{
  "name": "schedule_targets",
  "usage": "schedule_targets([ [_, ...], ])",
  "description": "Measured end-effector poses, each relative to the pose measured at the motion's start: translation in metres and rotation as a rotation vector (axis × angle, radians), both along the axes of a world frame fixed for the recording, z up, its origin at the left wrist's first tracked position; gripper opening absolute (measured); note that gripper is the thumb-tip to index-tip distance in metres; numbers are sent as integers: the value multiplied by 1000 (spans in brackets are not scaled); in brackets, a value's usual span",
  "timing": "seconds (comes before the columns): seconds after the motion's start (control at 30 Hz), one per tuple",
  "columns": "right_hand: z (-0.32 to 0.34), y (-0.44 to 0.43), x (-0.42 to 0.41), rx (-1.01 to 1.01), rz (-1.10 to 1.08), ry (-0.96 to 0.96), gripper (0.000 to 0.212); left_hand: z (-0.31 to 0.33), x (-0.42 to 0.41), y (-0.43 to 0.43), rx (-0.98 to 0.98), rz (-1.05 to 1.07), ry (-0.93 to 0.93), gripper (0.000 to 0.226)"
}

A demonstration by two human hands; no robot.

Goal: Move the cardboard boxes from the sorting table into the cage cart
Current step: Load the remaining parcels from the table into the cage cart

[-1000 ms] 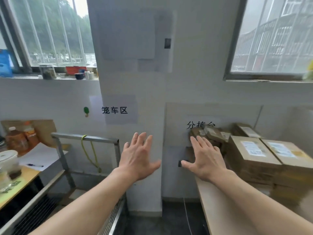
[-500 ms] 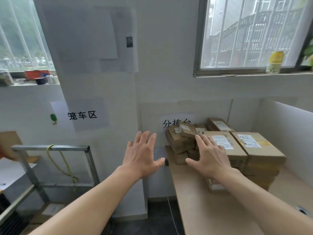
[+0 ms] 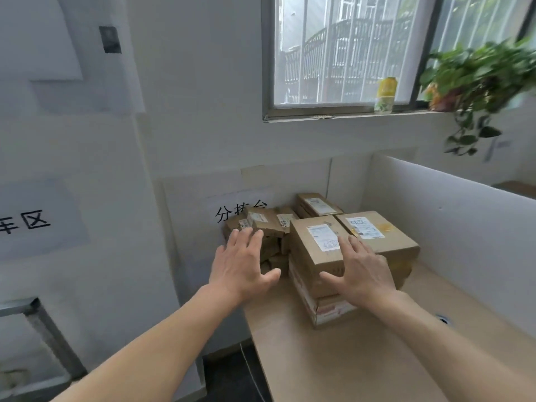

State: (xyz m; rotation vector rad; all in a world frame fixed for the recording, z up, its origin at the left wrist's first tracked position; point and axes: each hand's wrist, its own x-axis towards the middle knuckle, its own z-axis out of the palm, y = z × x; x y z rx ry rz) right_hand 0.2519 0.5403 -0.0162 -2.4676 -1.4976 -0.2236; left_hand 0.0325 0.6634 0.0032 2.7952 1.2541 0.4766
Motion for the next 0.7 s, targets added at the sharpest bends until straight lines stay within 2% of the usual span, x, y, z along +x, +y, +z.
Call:
schedule_targets([
  [0.2,-12,23,35,-47,-201,42,96,-19,50,55,-85,-118,-14,92],
  [0.4,-31,41,50,-82,-312,115,88,-52,90,89,-256,-170,-23,93],
  [0.7,-47,69,75,-90,-346,199,87,-85,129,105,-489,-101,-52,92],
])
